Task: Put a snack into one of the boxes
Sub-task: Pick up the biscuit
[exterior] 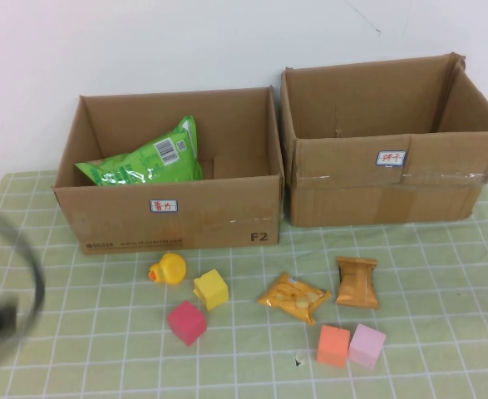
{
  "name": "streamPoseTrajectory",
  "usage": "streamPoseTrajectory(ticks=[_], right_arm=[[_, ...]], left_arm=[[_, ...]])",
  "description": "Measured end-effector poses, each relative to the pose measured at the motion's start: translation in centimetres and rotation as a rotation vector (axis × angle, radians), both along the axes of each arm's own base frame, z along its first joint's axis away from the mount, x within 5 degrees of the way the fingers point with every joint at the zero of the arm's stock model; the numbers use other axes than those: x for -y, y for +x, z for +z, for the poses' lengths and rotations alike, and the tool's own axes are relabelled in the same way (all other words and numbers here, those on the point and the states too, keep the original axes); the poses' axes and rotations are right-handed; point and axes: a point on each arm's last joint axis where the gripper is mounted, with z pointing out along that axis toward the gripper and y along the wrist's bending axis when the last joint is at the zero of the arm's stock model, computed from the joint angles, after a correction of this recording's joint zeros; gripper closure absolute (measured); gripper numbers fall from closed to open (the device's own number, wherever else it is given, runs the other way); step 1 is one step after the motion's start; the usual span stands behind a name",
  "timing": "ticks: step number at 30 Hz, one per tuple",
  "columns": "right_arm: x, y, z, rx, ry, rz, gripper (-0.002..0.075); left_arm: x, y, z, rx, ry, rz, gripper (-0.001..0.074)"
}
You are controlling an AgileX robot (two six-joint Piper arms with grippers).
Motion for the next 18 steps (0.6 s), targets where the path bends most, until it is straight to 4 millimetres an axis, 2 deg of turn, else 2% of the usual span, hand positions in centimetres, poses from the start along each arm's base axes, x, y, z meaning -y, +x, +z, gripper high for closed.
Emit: streamPoseTrajectory(ticks=[5, 7, 11, 14, 18], right_arm=[[-2.1, 3.6, -0.7, -0.077, -0.031, 0.031, 0.0612], [-3.6, 5.4, -0.9, -0.086, -0.032, 0.056, 0.0546], [-6.7, 8.4, -2.1, -0.107, -0.026, 0.076, 0.0424], [-8.7, 10.8, -3.9, -0.161, -0.020, 0.041, 0.0342], [-10.1, 14.0, -6.2, -0.214, -0.018, -0.068, 0.0256]], left_arm=[[-0.2, -3.7, -5.5, -0.043, -0.037, 0.001, 0.0736], [-0.2, -4.7, -6.8, 0.009, -0.082, 0.007, 0.0736], [-0.3, -5.6, -6.9, 0.185, -0.137, 0.016, 0.0736], [-0.3, -5.7, -7.3, 0.211, -0.143, 0.018, 0.0736], [-0.3, -5.8, -7.9, 0.206, -0.157, 0.025, 0.0736]])
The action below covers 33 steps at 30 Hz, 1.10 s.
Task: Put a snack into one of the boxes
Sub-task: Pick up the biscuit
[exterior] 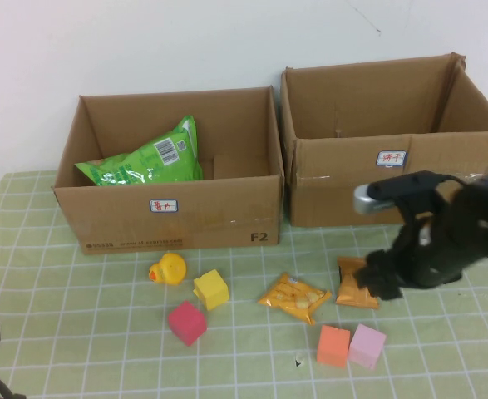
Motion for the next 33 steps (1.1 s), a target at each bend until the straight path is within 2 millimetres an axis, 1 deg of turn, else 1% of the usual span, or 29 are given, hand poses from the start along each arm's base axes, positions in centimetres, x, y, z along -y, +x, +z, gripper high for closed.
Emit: streamPoseTrajectory(ticks=[1, 2, 5, 8, 12, 18, 27, 29, 33], right_arm=[[-0.2, 0.7, -0.6, -0.010, -0.007, -0.025, 0.0241], [-0.7, 1.9, -1.4, -0.022, -0.013, -0.062, 0.0222], [-1.4, 3.4, -2.5, -0.033, -0.009, -0.088, 0.0209], [-2.0, 4.5, -3.0, -0.033, 0.004, -0.115, 0.0205], [-2.5, 5.5, -4.2, -0.052, 0.006, -0.155, 0.0204], [-2.9, 6.6, -6.3, -0.080, -0.011, -0.166, 0.0204], [-2.8, 7.1, -8.1, -0.090, -0.096, -0.119, 0.0206], [-2.7, 7.1, -8.0, -0.081, -0.106, -0.110, 0.0223], [-2.8, 7.0, -8.0, -0.084, -0.116, -0.102, 0.0309]], left_arm=[[0.0, 0.0, 0.0, 0.001, 0.000, 0.000, 0.0736], [0.0, 0.0, 0.0, 0.006, -0.001, 0.001, 0.0736], [0.0, 0.0, 0.0, 0.009, -0.003, 0.002, 0.0736], [0.0, 0.1, 0.2, 0.031, -0.005, 0.004, 0.0736], [0.0, 0.2, 0.6, 0.070, -0.009, 0.008, 0.0736], [0.0, 0.4, 0.6, 0.073, -0.016, 0.005, 0.0736], [0.1, 0.4, 0.6, 0.076, -0.027, 0.000, 0.0736], [0.1, 0.4, 0.6, 0.079, -0.027, 0.001, 0.0736], [0.1, 0.4, 0.7, 0.084, -0.027, 0.001, 0.0736]])
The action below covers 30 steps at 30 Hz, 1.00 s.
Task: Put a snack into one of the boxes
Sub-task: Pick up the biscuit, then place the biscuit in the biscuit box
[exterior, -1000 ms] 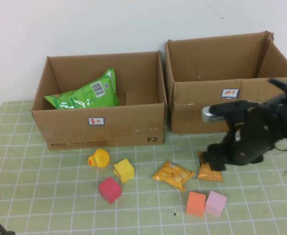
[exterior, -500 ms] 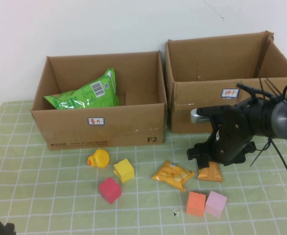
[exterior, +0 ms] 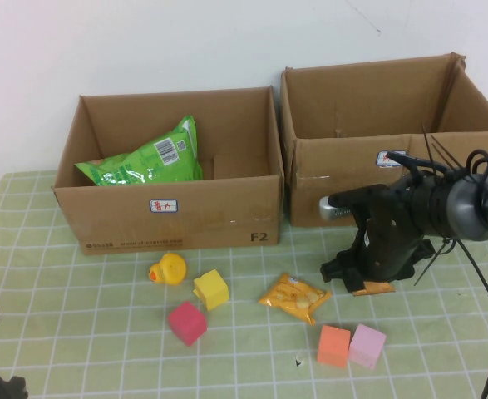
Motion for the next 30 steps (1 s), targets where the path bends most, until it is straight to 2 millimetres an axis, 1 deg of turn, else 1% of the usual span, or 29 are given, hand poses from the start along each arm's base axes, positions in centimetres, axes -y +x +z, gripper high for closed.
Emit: streamPoseTrajectory(ticks=[2, 10, 14, 17, 21, 22, 26, 30], right_arm=[[0.0, -0.1, 0.0, -0.010, -0.009, 0.000, 0.0342], [0.7, -0.8, 0.1, -0.099, -0.093, 0.015, 0.0342], [1.2, -1.4, 0.8, -0.157, -0.141, 0.022, 0.0344], [1.5, -1.9, 2.2, -0.172, -0.158, 0.021, 0.0344], [1.8, -2.2, 5.9, -0.135, -0.153, 0.025, 0.0344], [1.9, -2.3, 8.2, -0.100, -0.141, 0.032, 0.0345], [2.1, -2.6, 13.3, -0.008, -0.109, 0.050, 0.0345], [2.1, -2.5, 19.1, 0.163, -0.047, 0.056, 0.0345]], left_arm=[[0.0, 0.0, 0.0, 0.002, 0.000, 0.000, 0.0736], [0.0, 0.0, 0.1, 0.006, -0.001, 0.001, 0.0736], [0.0, 0.0, -0.4, -0.004, 0.001, 0.001, 0.0736], [0.0, 0.0, -0.4, -0.002, 0.001, 0.001, 0.0736], [0.0, 0.0, -0.3, 0.013, 0.005, 0.002, 0.0736], [0.0, 0.0, -0.3, 0.012, 0.005, 0.002, 0.0736], [0.0, 0.0, -0.3, 0.012, 0.005, 0.002, 0.0736], [0.0, 0.0, -0.3, 0.012, 0.007, 0.001, 0.0736]])
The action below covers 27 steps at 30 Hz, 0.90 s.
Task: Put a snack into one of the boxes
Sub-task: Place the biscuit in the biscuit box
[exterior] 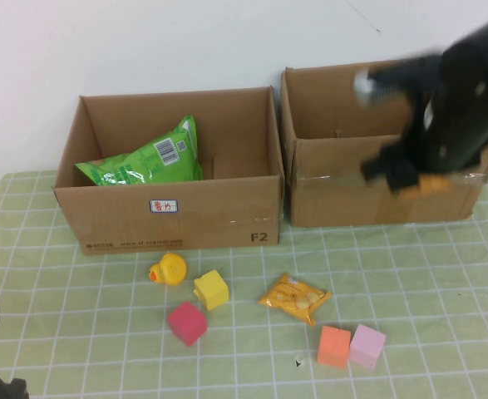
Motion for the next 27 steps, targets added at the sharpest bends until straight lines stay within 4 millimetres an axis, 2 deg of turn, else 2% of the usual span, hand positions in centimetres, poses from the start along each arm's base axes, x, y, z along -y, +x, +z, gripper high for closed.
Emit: streamPoseTrajectory(ticks=[3, 6, 9, 12, 16, 20, 21, 24, 27], right_arm=[[-0.2, 0.7, 3.7, 0.174, 0.056, 0.027, 0.0347], [-0.8, 1.5, 5.9, 0.340, 0.121, 0.065, 0.0347], [-1.6, 2.4, 6.6, 0.468, 0.188, 0.106, 0.0347], [-2.5, 3.7, 6.2, 0.562, 0.241, 0.145, 0.0347], [-4.0, 5.9, 3.5, 0.633, 0.256, 0.206, 0.0347], [-4.6, 8.4, -1.2, 0.599, 0.284, 0.183, 0.0327], [-4.5, 9.0, -2.8, 0.561, 0.296, 0.143, 0.0296], [-3.3, 10.4, -5.4, 0.457, 0.312, 0.002, 0.0175], [-2.1, 10.9, -6.2, 0.394, 0.309, -0.094, 0.0115]], left_arm=[[0.0, 0.0, 0.0, 0.004, 0.000, 0.000, 0.0736], [0.0, 0.0, 0.0, 0.005, -0.001, 0.000, 0.0736], [0.0, 0.0, 0.0, 0.005, -0.001, 0.000, 0.0736], [0.0, 0.0, 0.0, 0.005, -0.001, 0.000, 0.0736], [0.0, 0.0, 0.0, 0.005, -0.001, 0.000, 0.0736], [0.0, 0.0, 0.1, 0.008, -0.001, 0.001, 0.0736], [0.0, 0.0, 0.1, 0.008, -0.001, 0.001, 0.0736], [0.0, 0.0, 0.1, 0.009, -0.001, 0.001, 0.0736], [0.0, 0.0, 0.1, 0.009, -0.001, 0.001, 0.0736]])
